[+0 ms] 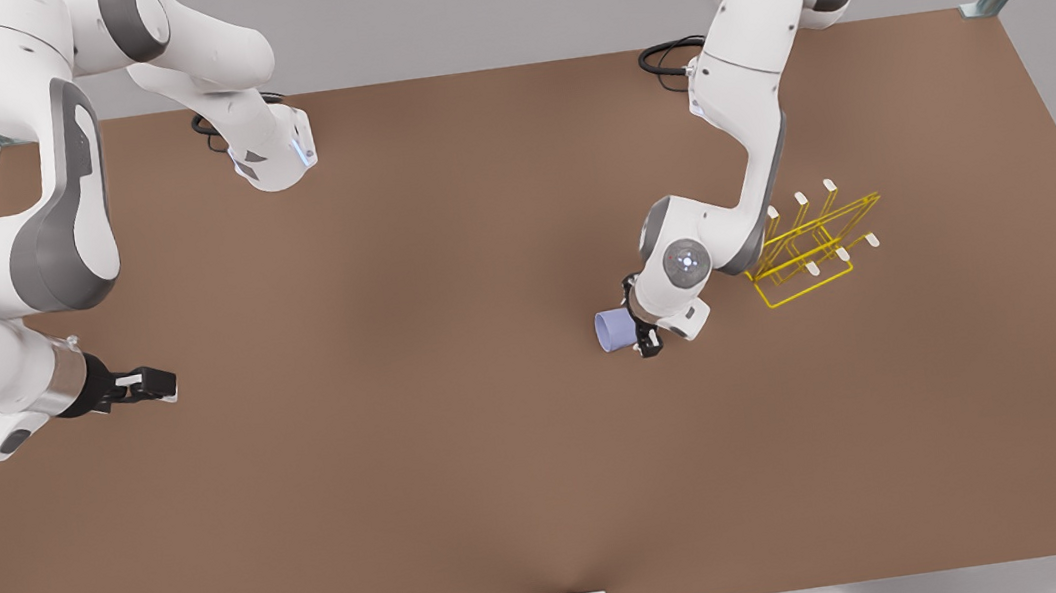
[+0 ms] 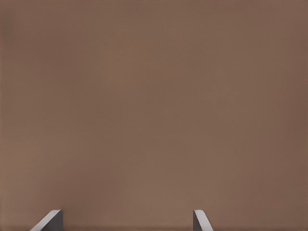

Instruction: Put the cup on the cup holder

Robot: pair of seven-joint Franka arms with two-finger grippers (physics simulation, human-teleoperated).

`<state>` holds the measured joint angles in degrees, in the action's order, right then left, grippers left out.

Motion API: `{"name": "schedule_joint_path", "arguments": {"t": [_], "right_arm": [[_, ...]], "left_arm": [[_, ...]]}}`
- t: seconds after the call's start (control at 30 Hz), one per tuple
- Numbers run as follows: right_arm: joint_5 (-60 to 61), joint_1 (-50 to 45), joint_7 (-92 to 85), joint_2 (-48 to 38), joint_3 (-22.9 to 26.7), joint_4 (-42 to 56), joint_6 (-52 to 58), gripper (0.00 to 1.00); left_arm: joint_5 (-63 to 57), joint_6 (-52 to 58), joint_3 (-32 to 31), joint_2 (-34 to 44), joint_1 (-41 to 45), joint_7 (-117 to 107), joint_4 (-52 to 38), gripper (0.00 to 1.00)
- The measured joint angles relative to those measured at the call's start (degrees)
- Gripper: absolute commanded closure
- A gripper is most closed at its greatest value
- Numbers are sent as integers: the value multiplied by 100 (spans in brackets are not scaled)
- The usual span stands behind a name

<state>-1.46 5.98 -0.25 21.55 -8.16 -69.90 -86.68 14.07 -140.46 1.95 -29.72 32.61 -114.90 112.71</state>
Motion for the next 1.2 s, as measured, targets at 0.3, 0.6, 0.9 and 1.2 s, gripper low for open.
{"name": "schedule_joint_path", "arguments": {"t": [0.3,0.6,0.9,1.2], "right_arm": [[-35,-20,-54,0,0,9,-154,0],[-37,-1,-88,6,4,0,-270,0],[-32,36,-113,5,5,0,-299,0],[-23,70,-134,6,7,0,-300,0]], "left_arm": [[70,-47,-144,-333,6,72,-88,0],[146,-169,-187,-330,6,137,-142,35],[-622,1741,95,164,-17,54,-2259,33],[-3653,4193,5126,-1465,3884,-370,-2719,33]]}}
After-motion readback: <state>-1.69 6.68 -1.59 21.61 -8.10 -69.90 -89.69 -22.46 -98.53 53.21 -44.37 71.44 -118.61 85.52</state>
